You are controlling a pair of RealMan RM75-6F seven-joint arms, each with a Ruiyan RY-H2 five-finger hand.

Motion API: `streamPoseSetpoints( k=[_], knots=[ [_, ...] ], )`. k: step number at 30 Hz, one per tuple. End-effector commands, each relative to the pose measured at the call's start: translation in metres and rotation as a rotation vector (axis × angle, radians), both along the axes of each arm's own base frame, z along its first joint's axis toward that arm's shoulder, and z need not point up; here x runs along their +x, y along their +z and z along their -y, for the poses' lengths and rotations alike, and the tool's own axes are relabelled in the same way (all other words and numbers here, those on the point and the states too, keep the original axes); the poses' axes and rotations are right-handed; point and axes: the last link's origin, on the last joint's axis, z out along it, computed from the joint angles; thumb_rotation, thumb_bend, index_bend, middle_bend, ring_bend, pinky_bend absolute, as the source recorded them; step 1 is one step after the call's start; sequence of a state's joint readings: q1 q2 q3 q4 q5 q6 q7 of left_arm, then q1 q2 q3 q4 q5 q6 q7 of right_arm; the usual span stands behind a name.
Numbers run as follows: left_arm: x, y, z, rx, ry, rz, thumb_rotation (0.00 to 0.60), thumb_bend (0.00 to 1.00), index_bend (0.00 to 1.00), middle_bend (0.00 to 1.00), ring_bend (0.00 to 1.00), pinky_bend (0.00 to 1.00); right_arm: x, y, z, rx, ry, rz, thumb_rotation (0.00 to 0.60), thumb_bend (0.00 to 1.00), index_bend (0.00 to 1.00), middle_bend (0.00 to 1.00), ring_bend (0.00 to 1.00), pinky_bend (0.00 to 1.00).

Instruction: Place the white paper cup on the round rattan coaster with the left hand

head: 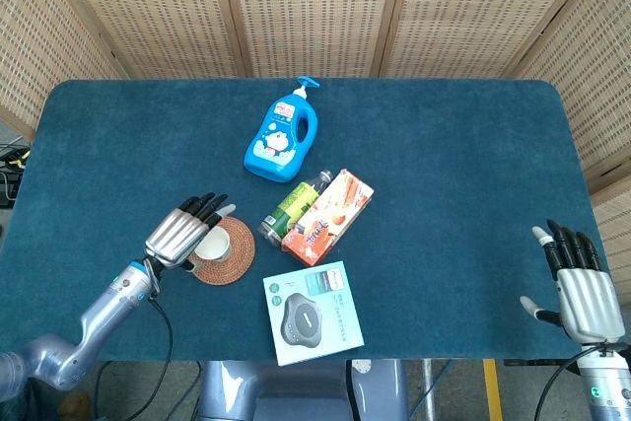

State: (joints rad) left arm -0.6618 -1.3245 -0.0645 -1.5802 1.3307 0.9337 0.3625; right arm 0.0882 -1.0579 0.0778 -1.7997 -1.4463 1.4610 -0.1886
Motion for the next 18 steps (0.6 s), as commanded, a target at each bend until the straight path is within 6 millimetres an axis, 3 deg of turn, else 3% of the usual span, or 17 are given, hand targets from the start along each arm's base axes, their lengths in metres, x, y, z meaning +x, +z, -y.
streamPoseSetpoints(
  k=[1,6,10,18],
  knots=[
    [-0.008,0.027,0.003,0.060,0.022,0.041,0.600,0.00,0.00,0.00,0.00,0.00,0.001,0.000,0.000,0.003,0.003,0.001,0.600,0.00,0.08,0.00,0.00,0.00],
    [-0.028,0.071,0.017,0.173,0.094,0.101,0.600,0.00,0.00,0.00,0.00,0.00,0.003,-0.001,-0.002,0.007,0.014,0.004,0.600,0.00,0.08,0.00,0.00,0.00],
    [-0.050,0.100,0.043,0.280,0.192,0.154,0.600,0.00,0.00,0.00,0.00,0.00,0.005,-0.001,-0.003,0.005,0.023,0.006,0.600,0.00,0.08,0.00,0.00,0.00],
    [-0.088,0.121,0.109,0.429,0.347,0.238,0.600,0.00,0.00,0.00,0.00,0.00,0.006,-0.001,-0.005,0.008,0.035,0.006,0.600,0.00,0.08,0.00,0.00,0.00]
  ],
)
